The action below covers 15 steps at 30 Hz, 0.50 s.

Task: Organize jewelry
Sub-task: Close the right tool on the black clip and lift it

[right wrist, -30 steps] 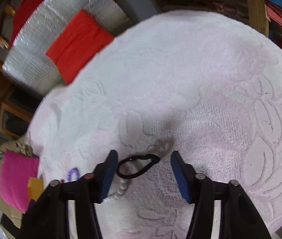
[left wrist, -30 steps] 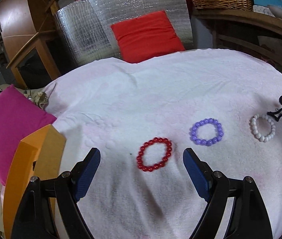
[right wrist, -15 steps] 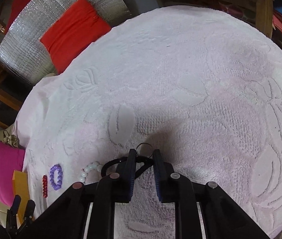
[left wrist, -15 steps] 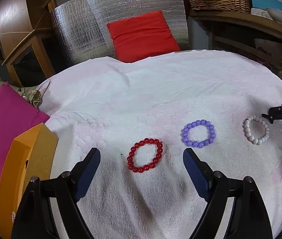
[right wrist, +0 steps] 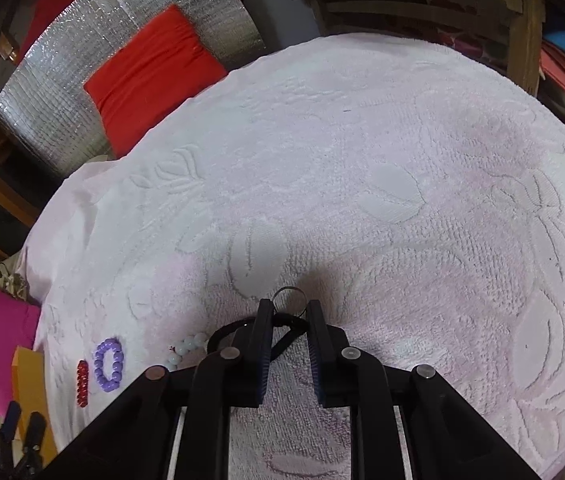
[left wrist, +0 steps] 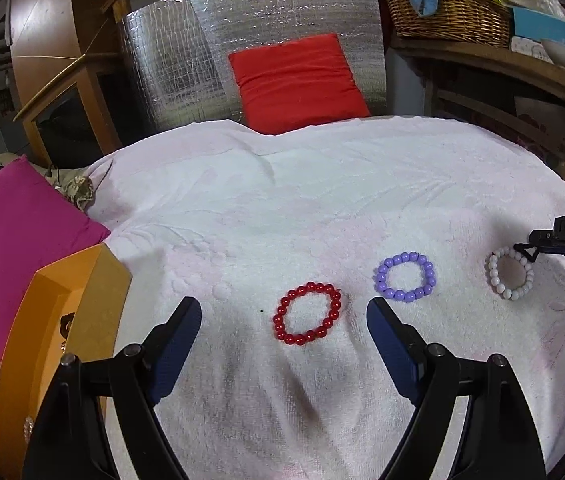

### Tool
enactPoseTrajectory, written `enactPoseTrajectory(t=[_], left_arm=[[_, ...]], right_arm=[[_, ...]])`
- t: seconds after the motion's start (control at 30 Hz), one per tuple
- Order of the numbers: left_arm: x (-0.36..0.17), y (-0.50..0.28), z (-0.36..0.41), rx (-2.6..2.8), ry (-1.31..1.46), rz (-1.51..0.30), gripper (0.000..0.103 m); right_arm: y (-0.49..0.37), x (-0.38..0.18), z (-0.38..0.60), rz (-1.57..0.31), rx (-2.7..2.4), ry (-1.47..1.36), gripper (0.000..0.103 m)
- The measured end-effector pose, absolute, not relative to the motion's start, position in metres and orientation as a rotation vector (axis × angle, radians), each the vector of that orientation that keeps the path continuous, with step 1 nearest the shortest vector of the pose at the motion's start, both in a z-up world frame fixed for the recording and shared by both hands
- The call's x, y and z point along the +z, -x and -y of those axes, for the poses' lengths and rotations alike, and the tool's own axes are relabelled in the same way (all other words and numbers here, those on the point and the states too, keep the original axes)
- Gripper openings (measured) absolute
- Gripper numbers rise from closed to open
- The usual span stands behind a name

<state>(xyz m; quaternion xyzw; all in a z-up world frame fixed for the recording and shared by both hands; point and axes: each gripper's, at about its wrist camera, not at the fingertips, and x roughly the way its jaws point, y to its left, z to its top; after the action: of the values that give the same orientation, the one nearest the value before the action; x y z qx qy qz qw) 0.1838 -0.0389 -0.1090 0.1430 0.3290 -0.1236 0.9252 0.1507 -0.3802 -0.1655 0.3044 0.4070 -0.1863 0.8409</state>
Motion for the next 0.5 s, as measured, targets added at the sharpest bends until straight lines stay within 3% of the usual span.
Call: enactPoseTrajectory(t=[0.33, 0.5], left_arm=[[-0.1034, -0.1767, 0.0333, -0.252, -0.334, -0.638, 0.085], [-0.1032, -0.1747, 0.0336, -0.255, -0.355, -0.626, 0.085]], right_arm=[[-0.1555, -0.1679, 0.3698, -0.845, -0.453, -0.622, 0.018], [-0.1578, -0.1693, 0.375, -0.852, -0.455, -0.664, 0.023]])
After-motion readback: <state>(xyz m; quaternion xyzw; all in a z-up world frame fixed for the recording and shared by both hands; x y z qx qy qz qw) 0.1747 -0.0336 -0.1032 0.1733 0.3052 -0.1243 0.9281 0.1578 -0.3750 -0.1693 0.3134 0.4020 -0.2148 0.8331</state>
